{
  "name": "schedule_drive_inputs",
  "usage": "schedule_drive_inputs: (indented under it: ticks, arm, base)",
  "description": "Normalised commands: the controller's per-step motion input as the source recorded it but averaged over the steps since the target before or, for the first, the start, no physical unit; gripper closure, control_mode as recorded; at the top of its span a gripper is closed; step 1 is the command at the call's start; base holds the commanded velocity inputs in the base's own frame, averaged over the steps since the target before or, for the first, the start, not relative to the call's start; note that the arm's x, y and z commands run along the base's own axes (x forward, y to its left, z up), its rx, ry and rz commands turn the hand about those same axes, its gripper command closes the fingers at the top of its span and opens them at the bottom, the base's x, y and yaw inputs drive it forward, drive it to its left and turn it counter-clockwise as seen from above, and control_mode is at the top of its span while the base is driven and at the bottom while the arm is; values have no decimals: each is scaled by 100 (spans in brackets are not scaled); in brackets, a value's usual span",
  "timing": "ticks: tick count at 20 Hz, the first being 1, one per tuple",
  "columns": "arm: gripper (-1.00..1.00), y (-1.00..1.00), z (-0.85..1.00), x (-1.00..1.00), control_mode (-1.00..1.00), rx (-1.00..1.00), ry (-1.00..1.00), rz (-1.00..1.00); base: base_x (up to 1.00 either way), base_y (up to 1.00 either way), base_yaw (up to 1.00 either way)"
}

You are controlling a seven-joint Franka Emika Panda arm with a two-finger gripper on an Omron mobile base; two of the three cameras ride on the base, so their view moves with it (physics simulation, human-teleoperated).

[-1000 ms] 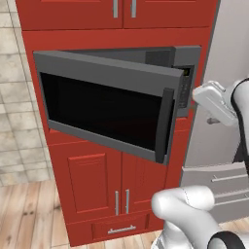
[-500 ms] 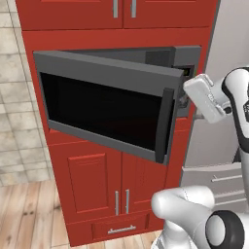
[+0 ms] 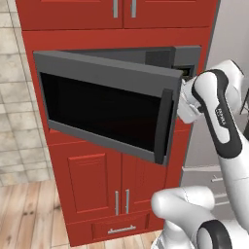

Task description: The microwave is finished heating the steak and lemon. Take the bowl containing the food and place it on the dining counter.

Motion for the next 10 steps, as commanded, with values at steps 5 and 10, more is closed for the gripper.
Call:
schedule_drive_inputs:
  ticks: [5,10]
  arm:
    - [-100,64,5,-45,-100,0,-2,0]
    - [-100,70,12,-88,-100,5,-9,1]
  base:
    - [0,0,0]
    - [0,0,0]
